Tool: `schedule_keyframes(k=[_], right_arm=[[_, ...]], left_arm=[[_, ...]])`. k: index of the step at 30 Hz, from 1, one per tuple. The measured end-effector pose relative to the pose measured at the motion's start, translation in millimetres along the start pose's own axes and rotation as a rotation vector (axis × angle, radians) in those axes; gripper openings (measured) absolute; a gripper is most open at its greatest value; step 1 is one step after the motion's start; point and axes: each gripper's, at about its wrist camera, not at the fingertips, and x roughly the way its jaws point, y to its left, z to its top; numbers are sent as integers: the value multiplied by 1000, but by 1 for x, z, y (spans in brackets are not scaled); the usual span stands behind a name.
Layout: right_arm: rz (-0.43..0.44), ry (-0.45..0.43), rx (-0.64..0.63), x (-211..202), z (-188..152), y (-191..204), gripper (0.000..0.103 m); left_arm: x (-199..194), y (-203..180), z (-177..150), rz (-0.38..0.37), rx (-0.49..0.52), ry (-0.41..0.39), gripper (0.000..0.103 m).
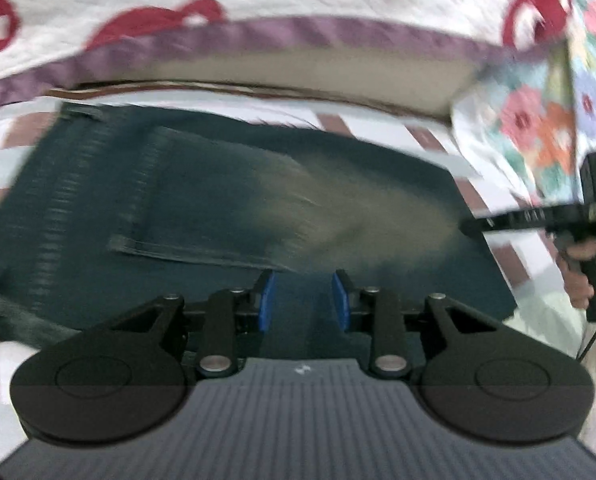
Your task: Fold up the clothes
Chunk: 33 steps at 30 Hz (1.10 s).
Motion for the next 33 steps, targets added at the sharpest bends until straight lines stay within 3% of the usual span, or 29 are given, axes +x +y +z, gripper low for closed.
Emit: schedule_keyframes(k=[2, 5, 8, 9, 10, 11, 14, 16, 18, 21, 23, 25, 29, 33], right_arm=[[25, -23, 13, 5, -9, -7, 59], [102, -87, 141, 12, -19, -27, 69], [119, -103, 138, 17, -8, -26, 69], [119, -114, 109, 21, -5, -24, 59], [126, -128, 82, 23, -1, -23, 40], [175, -157, 61, 18, 4, -23, 33], [297, -304, 41, -16, 21, -19, 19], [265, -386, -57, -33, 29, -5, 18], [179, -380, -125, -23, 33, 0, 18], [105, -280, -66, 14, 25, -14, 21], [86, -269, -45, 21, 18, -19, 23], [116, -264, 6, 17, 22, -24, 27], [172, -210, 148, 14, 14, -46, 44], [311, -115, 342, 10, -7, -62, 46]], left_arm=[[8, -10, -2, -1, 24, 16, 30], [21, -25, -6, -2, 60, 41, 30], [34, -40, -9, -3, 96, 66, 30], [38, -45, -10, -4, 108, 74, 30], [41, -50, -11, -3, 120, 80, 30], [39, -49, -8, 4, 125, 67, 30], [32, -47, 1, 26, 139, 27, 30], [31, -43, 4, 41, 123, 2, 31], [38, -36, 0, 75, 107, 24, 31], [54, -24, -11, 119, 91, 39, 31], [53, -22, -14, 120, 91, 22, 31], [53, -22, -15, 125, 92, 15, 31], [52, -21, -13, 132, 68, 23, 31], [53, -23, -12, 140, 66, 19, 31]])
